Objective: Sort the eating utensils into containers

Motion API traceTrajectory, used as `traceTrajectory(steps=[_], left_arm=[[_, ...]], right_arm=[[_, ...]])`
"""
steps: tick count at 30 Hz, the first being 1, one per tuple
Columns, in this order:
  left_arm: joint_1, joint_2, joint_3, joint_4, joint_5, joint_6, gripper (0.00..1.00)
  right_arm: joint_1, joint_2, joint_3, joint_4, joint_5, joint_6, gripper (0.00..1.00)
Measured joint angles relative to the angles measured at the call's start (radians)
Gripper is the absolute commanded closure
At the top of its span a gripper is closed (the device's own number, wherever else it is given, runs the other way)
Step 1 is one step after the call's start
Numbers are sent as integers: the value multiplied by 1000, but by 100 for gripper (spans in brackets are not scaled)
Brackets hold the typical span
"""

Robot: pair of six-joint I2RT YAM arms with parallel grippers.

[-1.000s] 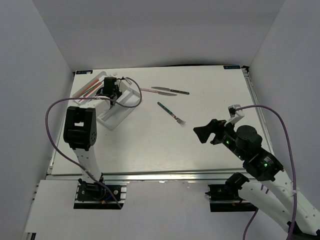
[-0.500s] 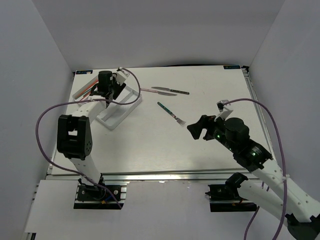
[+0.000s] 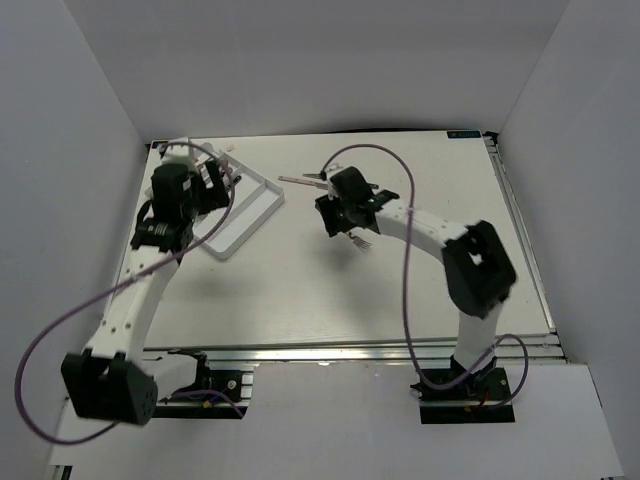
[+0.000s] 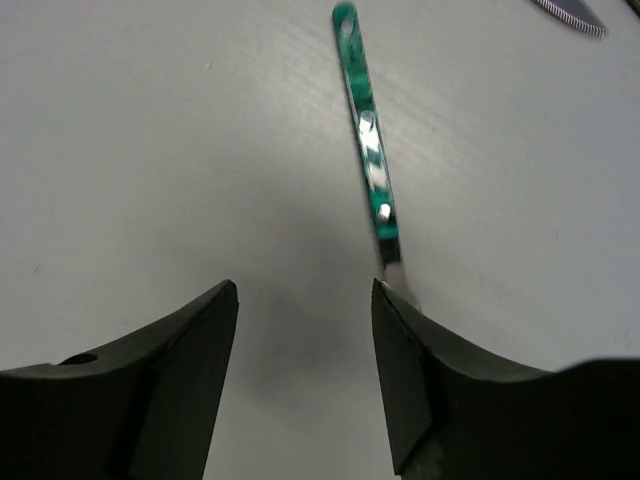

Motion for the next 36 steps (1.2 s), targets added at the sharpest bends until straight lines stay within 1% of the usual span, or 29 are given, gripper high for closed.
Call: traceTrajectory(steps=[2,4,8,9,10,11,13,14,15,17,19,20,22,24,27,29,33,34,36], left_arm=[[1,-118,-90,-25,8,-50,2],[4,-216,-174,-39,10,-76,2],[5,-327,-282,-45,35,-103,2],[5,-341,-299,-43,48,-108,2],[5,-350,-313,-36,61,-112,2],[5,-354,-324,-29,75,-116,2],[5,-349,-333,-27,98,-122,2],[5,-346,-334,-27,105,-126,2],[4,-341,-334,-27,112,-129,2],[5,-335,-334,-27,122,-138,2],[5,-324,-333,-27,126,-152,2],[5,-317,-333,-27,128,-159,2],[5,-296,-327,-27,137,-176,2],[5,-274,-325,-11,179,-214,2],[-32,-259,-351,82,243,-304,2],[-101,-259,-397,171,253,-376,2],[-306,-207,-502,410,265,-547,2],[-354,-182,-519,470,264,-587,3],[-428,-134,-526,533,236,-640,4]], right_arm=[[-13,150,142,-2,-2,-46,42],[-29,253,229,-16,-4,-81,42],[-62,399,348,-55,-7,-138,42],[-70,416,374,-60,-21,-148,44],[-75,425,394,-66,-19,-155,47],[-84,438,423,-85,-31,-163,57],[-96,465,467,-109,-53,-175,75],[-100,476,478,-119,-57,-180,87],[-106,479,481,-122,-69,-181,88],[-111,475,474,-127,-83,-174,88],[-113,455,439,-112,-95,-173,90],[-113,440,412,-105,-100,-172,100],[-110,399,349,-98,-109,-167,100],[-107,362,295,-96,-111,-157,100],[-100,275,170,-69,-118,-108,100],[-92,177,41,-47,-139,-60,100],[-46,-112,-233,88,-192,58,100],[-29,-170,-276,132,-209,79,100],[23,-303,-352,226,-243,126,100]])
